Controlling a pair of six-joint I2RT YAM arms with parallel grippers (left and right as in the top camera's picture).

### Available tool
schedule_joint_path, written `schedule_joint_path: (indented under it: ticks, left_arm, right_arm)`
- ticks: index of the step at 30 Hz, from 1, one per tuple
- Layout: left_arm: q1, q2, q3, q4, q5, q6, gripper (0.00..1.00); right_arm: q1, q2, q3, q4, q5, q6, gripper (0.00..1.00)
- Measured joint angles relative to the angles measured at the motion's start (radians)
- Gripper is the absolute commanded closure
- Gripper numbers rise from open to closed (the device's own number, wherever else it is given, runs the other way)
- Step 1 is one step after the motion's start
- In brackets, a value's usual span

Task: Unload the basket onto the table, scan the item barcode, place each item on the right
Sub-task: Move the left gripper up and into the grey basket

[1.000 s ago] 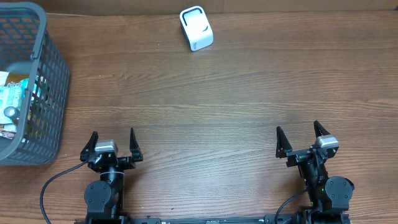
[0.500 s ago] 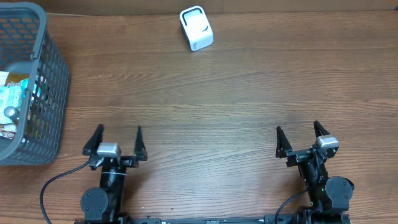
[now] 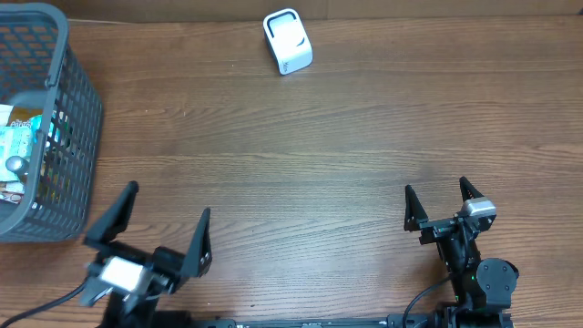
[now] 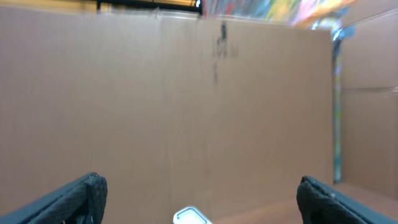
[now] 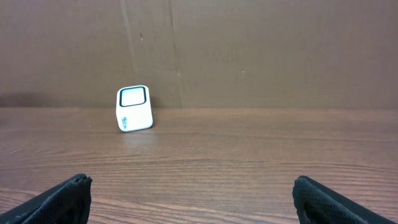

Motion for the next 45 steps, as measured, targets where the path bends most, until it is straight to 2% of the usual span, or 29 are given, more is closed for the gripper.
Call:
schedule_joint_path:
  ticks: [5,12,16,23,34,35,37,38,44,45]
  left_arm:
    - [0.000,0.200,0.338,-0.268,0.045,0.003,0.00]
    - [0.000,0.649,0.924,-0.905,0.094,0.064,0.00]
    - [0.000,0.880,1.125,-1.106,0.101,0.089,0.00]
    - [0.000,1.112,1.162,-1.218,0.109,0.060,0.00]
    - [0.000,1.261,1.163,-1.342,0.133,-0.047,0.01]
    - [0.000,1.267,1.163,-1.350,0.142,-0.050,0.06]
    - [0.000,1.277,1.163,-1.357,0.165,-0.058,0.75]
    - [0.000,1.281,1.163,-1.359,0.176,-0.061,0.96]
    - [0.000,1.286,1.164,-1.331,0.213,-0.061,0.96]
    - [0.000,1.286,1.164,-1.316,0.211,-0.061,0.92]
  right_arm:
    - [0.000,0.000,0.000,0.000,0.000,0.000,0.00]
    - [0.000,0.000,0.000,0.000,0.000,0.000,0.00]
    - [0.000,0.000,0.000,0.000,0.000,0.000,0.00]
    - [0.000,0.000,0.000,0.000,0.000,0.000,0.00]
    - [0.000,0.000,0.000,0.000,0.000,0.000,0.00]
    - [0.000,0.000,0.000,0.000,0.000,0.000,0.00]
    - [0.000,0.000,0.000,0.000,0.000,0.000,0.00]
    - [0.000,0.000,0.000,0.000,0.000,0.000,0.00]
    - [0.000,0.000,0.000,0.000,0.000,0.000,0.00]
    - [0.000,0.000,0.000,0.000,0.000,0.000,0.00]
